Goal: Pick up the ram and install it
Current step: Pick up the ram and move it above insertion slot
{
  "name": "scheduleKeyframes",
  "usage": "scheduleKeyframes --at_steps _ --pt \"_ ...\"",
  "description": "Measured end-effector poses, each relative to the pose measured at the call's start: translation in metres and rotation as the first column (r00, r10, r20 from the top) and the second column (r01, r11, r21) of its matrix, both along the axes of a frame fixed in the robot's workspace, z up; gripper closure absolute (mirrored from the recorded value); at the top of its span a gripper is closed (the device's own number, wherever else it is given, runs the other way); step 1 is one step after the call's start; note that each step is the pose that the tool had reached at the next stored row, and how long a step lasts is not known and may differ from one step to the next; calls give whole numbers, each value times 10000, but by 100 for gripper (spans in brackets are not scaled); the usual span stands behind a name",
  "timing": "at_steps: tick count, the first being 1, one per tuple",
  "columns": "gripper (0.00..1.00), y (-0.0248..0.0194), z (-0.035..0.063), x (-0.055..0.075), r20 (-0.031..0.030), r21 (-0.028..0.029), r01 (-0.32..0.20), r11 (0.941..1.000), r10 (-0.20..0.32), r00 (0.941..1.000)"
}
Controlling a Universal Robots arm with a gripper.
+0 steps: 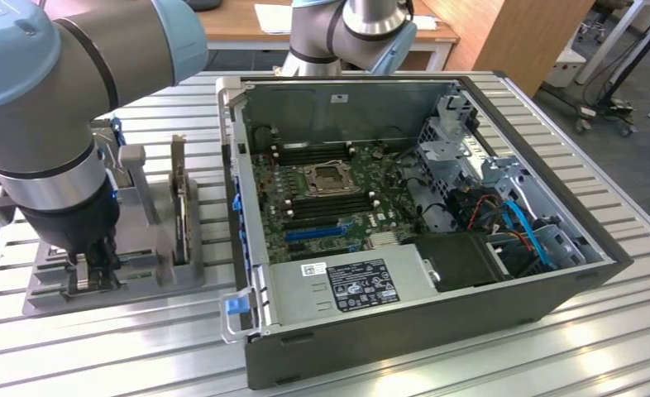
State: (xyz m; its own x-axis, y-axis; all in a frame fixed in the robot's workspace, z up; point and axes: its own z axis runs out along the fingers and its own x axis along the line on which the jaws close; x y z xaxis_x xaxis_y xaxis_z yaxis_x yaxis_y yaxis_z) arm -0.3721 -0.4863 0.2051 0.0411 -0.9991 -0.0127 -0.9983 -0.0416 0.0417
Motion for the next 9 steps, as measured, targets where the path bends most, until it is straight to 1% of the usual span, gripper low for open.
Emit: scheduleKeyframes --at_steps 4,9 --pt "64 0 -35 0 0 -1 0 10000 0 10000" --pt "64 0 -38 0 -1 -2 0 10000 0 10000"
